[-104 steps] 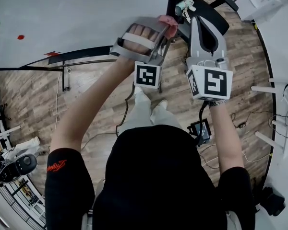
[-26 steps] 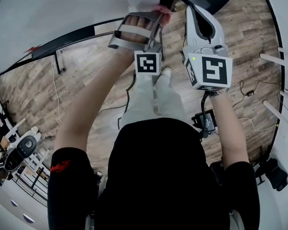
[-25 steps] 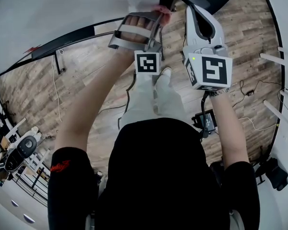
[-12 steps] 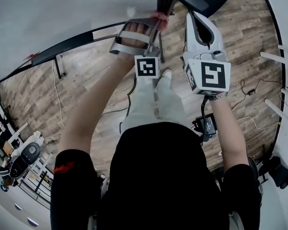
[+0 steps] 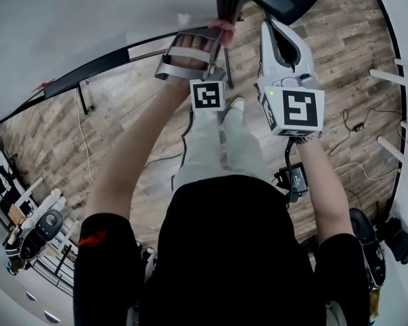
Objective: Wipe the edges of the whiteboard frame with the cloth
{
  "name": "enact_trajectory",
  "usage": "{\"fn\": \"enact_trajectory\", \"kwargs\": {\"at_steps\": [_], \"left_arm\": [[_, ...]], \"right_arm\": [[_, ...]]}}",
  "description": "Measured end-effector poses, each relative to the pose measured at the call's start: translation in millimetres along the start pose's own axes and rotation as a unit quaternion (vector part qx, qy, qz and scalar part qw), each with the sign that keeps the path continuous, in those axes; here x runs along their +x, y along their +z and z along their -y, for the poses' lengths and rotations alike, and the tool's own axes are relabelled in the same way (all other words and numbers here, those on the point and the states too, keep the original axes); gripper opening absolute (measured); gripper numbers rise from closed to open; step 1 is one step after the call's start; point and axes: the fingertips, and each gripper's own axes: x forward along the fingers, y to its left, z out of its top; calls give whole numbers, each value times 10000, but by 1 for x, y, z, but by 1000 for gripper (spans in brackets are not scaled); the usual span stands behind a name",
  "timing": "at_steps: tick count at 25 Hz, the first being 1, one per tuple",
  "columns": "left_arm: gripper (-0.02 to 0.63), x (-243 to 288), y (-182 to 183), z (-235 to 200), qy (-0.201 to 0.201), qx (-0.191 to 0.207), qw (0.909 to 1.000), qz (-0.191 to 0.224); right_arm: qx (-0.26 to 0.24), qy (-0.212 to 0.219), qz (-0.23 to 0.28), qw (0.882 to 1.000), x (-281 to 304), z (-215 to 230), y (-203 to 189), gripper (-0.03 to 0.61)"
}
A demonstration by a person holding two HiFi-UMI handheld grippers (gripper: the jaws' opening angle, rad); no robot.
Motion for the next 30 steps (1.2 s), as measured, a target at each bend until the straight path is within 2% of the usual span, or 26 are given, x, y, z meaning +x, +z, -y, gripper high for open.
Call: {"fn": "enact_trajectory", "kwargs": {"at_steps": [24, 30], "left_arm": [[44, 13, -4, 31, -308, -80, 9995, -86], [44, 8, -4, 40, -626, -404, 9971, -153]], "right_arm": [[48, -63, -204, 9998, -4, -1, -25, 2], [26, -81, -220, 9997, -8, -1, -25, 2]]}}
